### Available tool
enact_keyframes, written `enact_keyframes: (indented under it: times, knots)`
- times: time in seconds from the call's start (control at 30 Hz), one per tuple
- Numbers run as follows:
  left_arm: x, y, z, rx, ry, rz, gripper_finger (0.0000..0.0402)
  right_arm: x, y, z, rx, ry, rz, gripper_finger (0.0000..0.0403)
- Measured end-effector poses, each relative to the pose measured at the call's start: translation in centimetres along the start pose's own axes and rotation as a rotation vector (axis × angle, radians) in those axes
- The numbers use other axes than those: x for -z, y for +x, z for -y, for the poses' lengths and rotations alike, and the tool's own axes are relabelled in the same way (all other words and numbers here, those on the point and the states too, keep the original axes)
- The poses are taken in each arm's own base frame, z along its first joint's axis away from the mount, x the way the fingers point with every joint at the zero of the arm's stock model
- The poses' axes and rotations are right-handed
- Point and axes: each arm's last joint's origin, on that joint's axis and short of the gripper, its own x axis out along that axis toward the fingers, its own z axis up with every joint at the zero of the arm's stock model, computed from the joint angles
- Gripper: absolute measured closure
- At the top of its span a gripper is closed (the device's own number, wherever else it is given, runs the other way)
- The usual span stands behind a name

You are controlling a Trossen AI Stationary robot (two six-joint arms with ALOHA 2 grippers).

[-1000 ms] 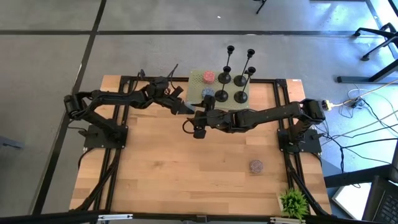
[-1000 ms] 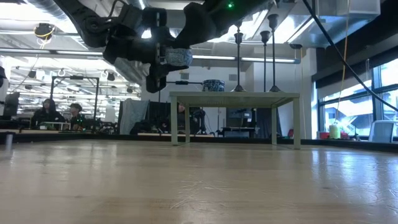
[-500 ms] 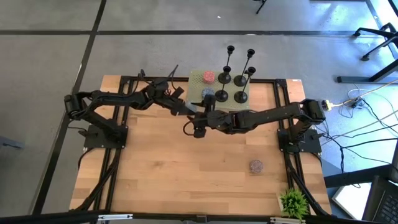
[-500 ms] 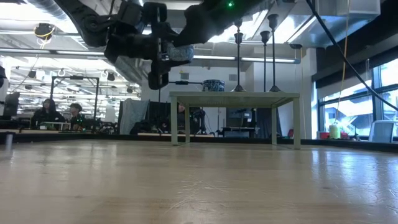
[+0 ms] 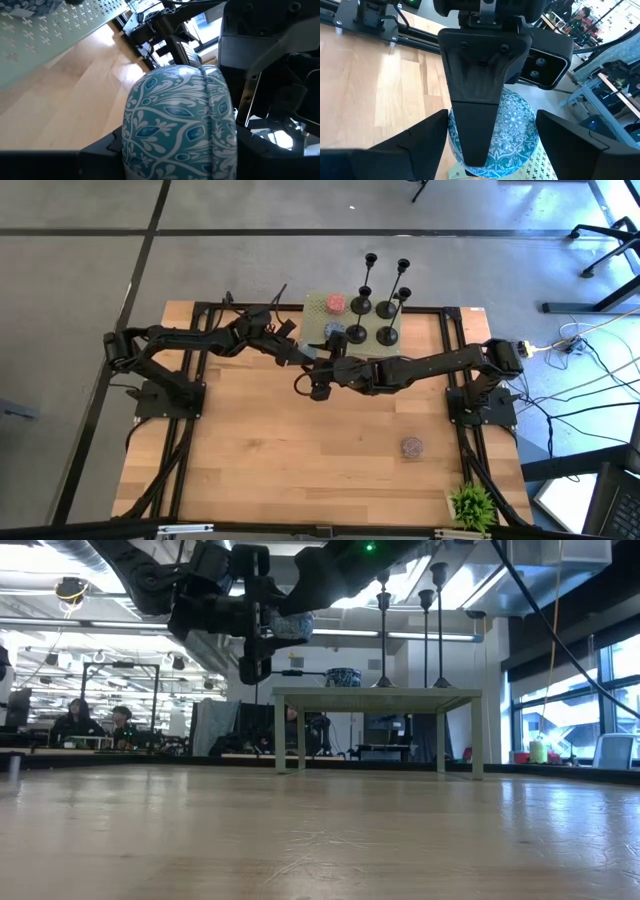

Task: Pick & Place candle stick holders
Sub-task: Put the blue scented candle on the shelf

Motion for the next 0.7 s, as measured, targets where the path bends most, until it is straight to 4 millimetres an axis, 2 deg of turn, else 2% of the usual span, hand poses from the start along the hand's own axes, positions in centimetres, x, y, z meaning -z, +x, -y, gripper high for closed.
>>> enact_keyframes:
  times: [0.7]
  knots:
    - [0.1, -0.01, -0.19, -0.013, 0.023, -0.004, 0.0194, 0.48, -0.21, -0.28, -0.009, -0.014, -0.055, 0.0102]
